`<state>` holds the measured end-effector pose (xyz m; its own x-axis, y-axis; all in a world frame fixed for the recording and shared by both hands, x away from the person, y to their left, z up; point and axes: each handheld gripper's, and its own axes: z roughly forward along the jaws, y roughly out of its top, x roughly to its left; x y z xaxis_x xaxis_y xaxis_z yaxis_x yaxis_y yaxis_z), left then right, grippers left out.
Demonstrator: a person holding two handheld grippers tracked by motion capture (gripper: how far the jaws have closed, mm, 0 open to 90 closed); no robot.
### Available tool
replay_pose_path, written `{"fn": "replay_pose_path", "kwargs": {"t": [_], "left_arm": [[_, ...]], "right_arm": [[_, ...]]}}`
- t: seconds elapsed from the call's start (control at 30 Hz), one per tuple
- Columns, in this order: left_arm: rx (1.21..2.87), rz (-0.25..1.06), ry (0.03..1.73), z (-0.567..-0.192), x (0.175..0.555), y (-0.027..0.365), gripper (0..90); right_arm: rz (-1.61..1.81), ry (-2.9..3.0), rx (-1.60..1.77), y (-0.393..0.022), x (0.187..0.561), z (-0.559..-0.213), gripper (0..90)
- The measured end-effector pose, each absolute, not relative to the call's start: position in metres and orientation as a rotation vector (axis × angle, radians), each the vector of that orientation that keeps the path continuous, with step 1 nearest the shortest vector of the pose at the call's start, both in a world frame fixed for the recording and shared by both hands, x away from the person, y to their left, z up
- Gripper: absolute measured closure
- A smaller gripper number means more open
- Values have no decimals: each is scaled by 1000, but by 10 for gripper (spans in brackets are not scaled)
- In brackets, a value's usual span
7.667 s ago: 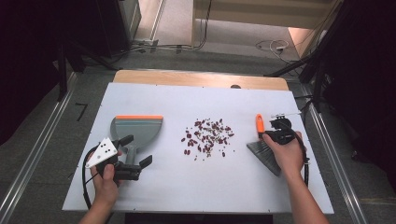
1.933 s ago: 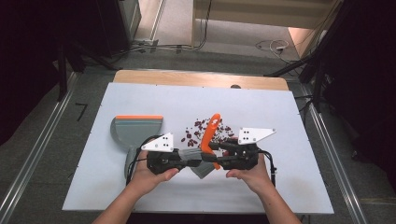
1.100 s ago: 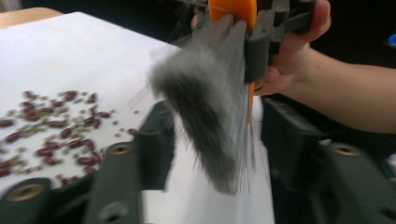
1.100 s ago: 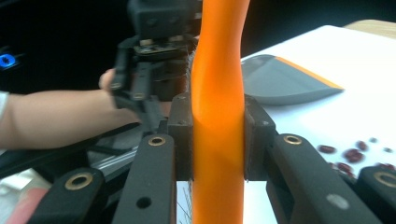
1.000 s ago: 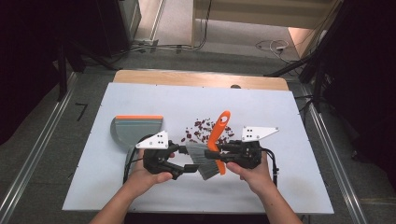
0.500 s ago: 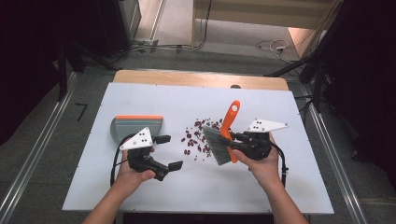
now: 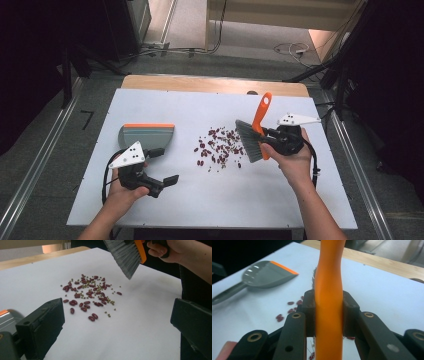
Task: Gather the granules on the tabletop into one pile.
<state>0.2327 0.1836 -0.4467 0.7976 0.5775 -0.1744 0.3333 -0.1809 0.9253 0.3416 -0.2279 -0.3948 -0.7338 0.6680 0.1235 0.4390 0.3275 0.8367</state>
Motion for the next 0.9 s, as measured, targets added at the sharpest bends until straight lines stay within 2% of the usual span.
{"fn": "replay_pose_path", "kwargs": {"t": [0.23, 0.53, 0.9], "left_arm": [[1772, 251, 724, -452, 231, 194, 0], [1770, 237, 728, -456, 232, 194, 0], [1761, 237, 738, -457, 233, 196, 0]], "right_arm": [[1293, 2339, 1043, -228, 359, -394, 690], [1035, 2355, 1098, -230, 391, -390, 690], [699, 2377, 1060, -202, 420, -404, 689]]}}
